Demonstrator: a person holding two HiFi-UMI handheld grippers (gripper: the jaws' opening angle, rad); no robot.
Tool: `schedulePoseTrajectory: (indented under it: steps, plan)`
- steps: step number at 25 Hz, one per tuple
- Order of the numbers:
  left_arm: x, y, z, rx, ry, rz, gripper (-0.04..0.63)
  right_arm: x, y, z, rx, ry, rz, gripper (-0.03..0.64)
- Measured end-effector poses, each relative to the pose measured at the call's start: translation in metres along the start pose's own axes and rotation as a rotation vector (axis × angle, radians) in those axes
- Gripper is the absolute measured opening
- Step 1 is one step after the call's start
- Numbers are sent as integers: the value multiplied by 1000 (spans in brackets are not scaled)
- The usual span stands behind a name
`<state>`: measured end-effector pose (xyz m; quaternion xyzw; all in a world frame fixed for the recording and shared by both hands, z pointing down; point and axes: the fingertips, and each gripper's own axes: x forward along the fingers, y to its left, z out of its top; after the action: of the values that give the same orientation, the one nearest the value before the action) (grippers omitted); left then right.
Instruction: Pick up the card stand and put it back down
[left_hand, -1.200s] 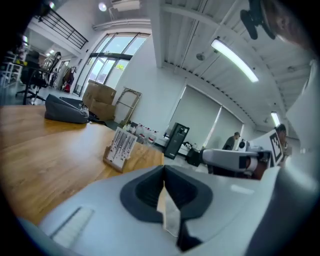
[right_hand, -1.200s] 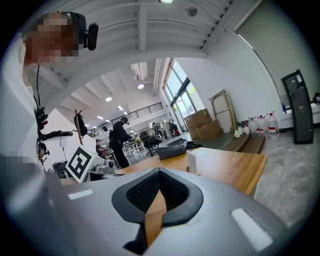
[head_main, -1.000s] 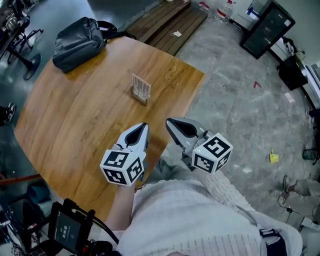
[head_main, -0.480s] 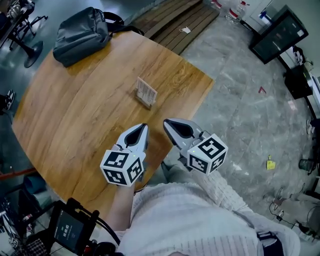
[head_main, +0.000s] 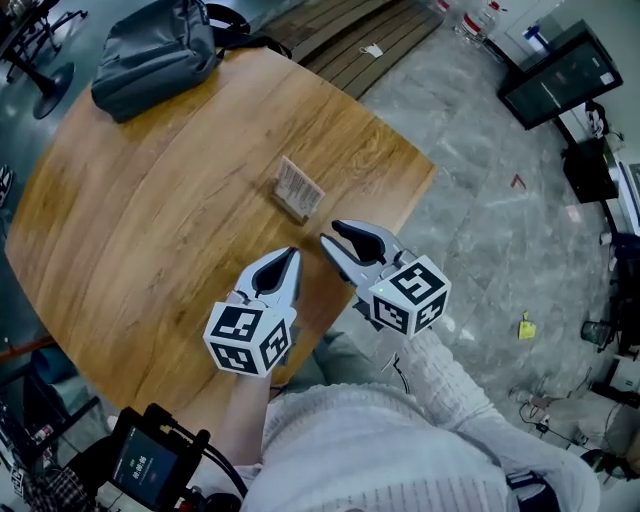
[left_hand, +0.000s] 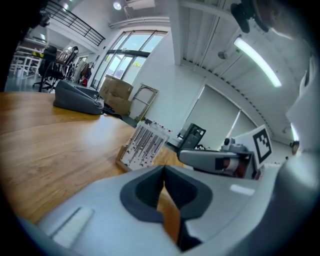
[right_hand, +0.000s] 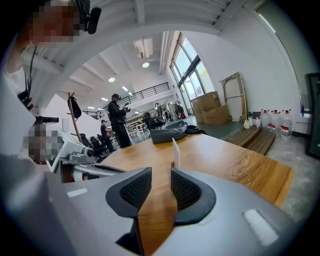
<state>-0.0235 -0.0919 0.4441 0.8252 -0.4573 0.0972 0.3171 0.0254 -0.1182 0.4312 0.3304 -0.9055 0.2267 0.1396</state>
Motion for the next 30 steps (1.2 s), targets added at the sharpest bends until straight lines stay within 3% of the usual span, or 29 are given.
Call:
schedulePoseTrajectory:
  steps: [5, 15, 30]
  plan:
    - [14, 15, -20, -54, 2, -2, 8, 34, -21, -19, -66, 86, -26, 199]
    - [24, 49, -23, -161, -49, 26, 8, 82, -36, -44, -116, 218, -30, 236]
    - [29, 45, -30, -180, -2, -3, 8, 102, -35, -60, -260, 359, -54, 253]
